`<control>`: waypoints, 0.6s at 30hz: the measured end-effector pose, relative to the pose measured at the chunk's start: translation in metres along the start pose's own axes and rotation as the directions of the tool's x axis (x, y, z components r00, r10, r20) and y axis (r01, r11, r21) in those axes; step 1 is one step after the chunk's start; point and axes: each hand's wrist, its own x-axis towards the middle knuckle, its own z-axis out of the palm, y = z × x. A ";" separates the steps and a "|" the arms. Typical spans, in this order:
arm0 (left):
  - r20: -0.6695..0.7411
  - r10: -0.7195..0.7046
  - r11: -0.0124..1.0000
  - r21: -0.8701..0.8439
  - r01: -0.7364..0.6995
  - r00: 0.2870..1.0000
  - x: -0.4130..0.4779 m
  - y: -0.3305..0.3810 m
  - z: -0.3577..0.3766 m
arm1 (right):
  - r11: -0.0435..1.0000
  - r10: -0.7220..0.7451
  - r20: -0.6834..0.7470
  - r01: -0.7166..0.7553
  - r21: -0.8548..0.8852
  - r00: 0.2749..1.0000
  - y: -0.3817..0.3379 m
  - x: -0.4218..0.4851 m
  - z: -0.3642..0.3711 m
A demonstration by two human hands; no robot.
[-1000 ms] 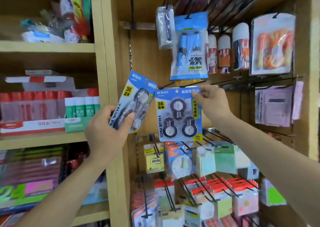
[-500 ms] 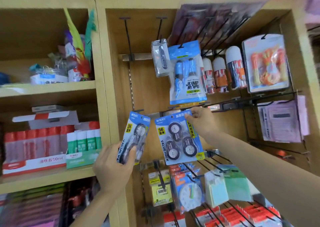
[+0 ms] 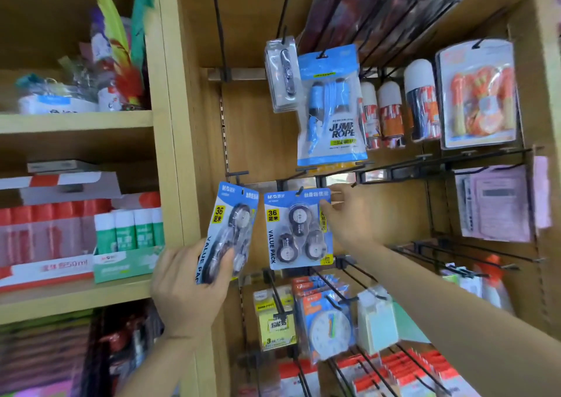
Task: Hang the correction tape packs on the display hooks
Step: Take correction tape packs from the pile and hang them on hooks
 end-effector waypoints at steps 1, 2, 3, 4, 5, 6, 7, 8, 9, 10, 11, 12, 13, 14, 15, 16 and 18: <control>-0.006 -0.005 1.000 0.001 0.005 1.000 0.001 0.000 0.000 | 0.993 -0.099 -0.031 0.097 -0.066 0.995 0.007 -0.007 0.000; -0.008 -0.010 1.000 0.002 0.010 1.000 0.001 0.000 0.000 | 0.964 -0.226 -0.043 0.217 -0.152 0.973 0.013 -0.017 -0.001; -0.010 -0.015 1.000 0.003 0.015 1.000 0.000 0.000 0.000 | 0.903 -0.368 -0.016 0.353 -0.245 0.930 0.019 -0.026 -0.002; -0.010 -0.017 1.000 0.003 0.017 1.000 0.000 0.000 0.000 | 0.812 -0.484 0.065 0.475 -0.339 0.873 0.023 -0.035 -0.003; -0.010 -0.019 1.000 0.002 0.019 1.000 0.000 0.001 0.000 | 0.704 -0.549 0.177 0.566 -0.429 0.817 0.026 -0.041 -0.003; -0.009 -0.022 1.000 0.000 0.022 1.000 0.000 0.001 0.000 | 0.612 -0.546 0.284 0.607 -0.508 0.788 0.028 -0.046 -0.001; -0.007 -0.025 1.000 0.000 0.025 1.000 0.000 0.001 0.000 | 0.553 -0.506 0.358 0.613 -0.564 0.785 0.029 -0.048 0.002; -0.005 -0.028 1.000 0.002 0.028 1.000 -0.001 0.000 0.000 | 0.522 -0.451 0.400 0.600 -0.607 0.797 0.032 -0.048 0.005; -0.001 -0.032 0.999 0.005 0.032 0.999 -0.001 0.000 0.000 | 0.496 -0.416 0.422 0.590 -0.637 0.805 0.033 -0.047 0.009; 0.003 -0.037 0.999 0.008 0.037 0.999 -0.001 0.000 0.000 | 0.469 -0.399 0.432 0.585 -0.662 0.809 0.034 -0.047 0.012; 0.006 -0.039 0.999 0.009 0.039 0.999 -0.001 0.000 0.000 | 0.440 -0.398 0.437 0.585 -0.681 0.807 0.035 -0.045 0.014; 0.008 -0.038 0.999 0.010 0.038 0.999 -0.001 0.000 0.000 | 0.412 -0.394 0.440 0.582 -0.701 0.807 0.035 -0.043 0.017; 0.009 -0.035 0.999 0.010 0.035 0.999 -0.001 0.000 0.000 | 0.387 -0.385 0.441 0.576 -0.720 0.811 0.036 -0.039 0.021; 0.011 -0.033 0.999 0.009 0.033 0.999 -0.001 -0.001 0.000 | 0.363 -0.370 0.446 0.568 -0.738 0.815 0.037 -0.036 0.024; 0.013 -0.034 0.999 0.009 0.034 0.999 -0.001 -0.001 0.000 | 0.340 -0.359 0.451 0.565 -0.752 0.817 0.037 -0.031 0.028; 0.014 -0.037 0.999 0.010 0.037 0.999 -0.001 -0.001 0.000 | 0.321 -0.345 0.461 0.564 -0.761 0.818 0.037 -0.026 0.031; 0.018 -0.033 0.999 0.012 0.033 0.999 -0.002 -0.002 0.000 | 0.302 -0.311 0.483 0.567 -0.766 0.819 0.037 -0.013 0.038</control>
